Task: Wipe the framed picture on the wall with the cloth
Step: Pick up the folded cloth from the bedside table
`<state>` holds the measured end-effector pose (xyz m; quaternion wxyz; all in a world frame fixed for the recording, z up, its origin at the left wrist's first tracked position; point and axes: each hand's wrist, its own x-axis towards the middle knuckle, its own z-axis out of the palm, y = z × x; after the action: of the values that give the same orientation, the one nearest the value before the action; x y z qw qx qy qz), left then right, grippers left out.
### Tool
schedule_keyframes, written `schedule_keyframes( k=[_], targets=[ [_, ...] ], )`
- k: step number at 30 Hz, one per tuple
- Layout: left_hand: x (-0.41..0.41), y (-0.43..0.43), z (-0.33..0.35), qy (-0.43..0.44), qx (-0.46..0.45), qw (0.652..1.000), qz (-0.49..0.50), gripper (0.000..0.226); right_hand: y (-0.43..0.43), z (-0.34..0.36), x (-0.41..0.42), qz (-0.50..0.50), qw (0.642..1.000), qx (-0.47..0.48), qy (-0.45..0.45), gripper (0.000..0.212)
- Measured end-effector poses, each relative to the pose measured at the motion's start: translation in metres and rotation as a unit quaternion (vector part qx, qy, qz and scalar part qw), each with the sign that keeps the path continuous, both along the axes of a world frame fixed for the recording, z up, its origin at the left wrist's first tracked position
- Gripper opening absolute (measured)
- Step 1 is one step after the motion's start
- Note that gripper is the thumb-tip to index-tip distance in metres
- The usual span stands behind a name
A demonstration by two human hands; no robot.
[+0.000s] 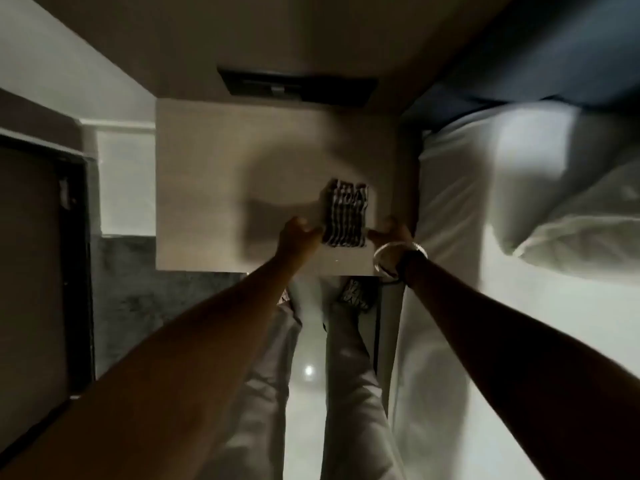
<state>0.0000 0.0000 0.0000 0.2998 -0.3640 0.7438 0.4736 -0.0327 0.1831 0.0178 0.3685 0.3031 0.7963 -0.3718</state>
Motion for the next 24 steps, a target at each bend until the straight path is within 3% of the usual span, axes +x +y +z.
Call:
schedule_keyframes(
  k=[6, 12, 16, 17, 19, 21, 24],
  targets=[
    [-0.044, 0.048, -0.054, -0.019, 0.083, 0.993, 0.082, 0.033, -0.021, -0.067, -0.031, -0.021, 0.999, -0.016, -0.036, 0.051],
    [-0.039, 0.051, -0.06, -0.041, 0.149, 0.983, 0.098, 0.032, -0.013, -0.07, -0.033, -0.072, 0.995, -0.05, -0.049, 0.043],
    [-0.044, 0.029, -0.014, -0.068, 0.274, 0.95, 0.137, 0.038, -0.004, -0.022, -0.032, -0.139, 0.958, -0.216, -0.129, 0.007],
    [-0.045, 0.023, 0.0, -0.076, 0.304, 0.939, 0.143, 0.039, -0.003, -0.008, -0.033, -0.141, 0.95, -0.243, -0.14, 0.007],
    [-0.054, 0.01, 0.037, -0.071, 0.382, 0.911, 0.138, 0.04, -0.003, 0.029, -0.041, -0.144, 0.938, -0.284, -0.139, 0.007],
    [-0.06, 0.001, 0.079, -0.06, 0.449, 0.883, 0.124, 0.039, 0.002, 0.063, -0.045, -0.177, 0.913, -0.341, -0.136, 0.028],
    [-0.076, -0.004, 0.146, -0.03, 0.469, 0.878, 0.095, 0.039, 0.003, 0.125, -0.052, -0.223, 0.85, -0.459, -0.127, 0.039]
  ],
)
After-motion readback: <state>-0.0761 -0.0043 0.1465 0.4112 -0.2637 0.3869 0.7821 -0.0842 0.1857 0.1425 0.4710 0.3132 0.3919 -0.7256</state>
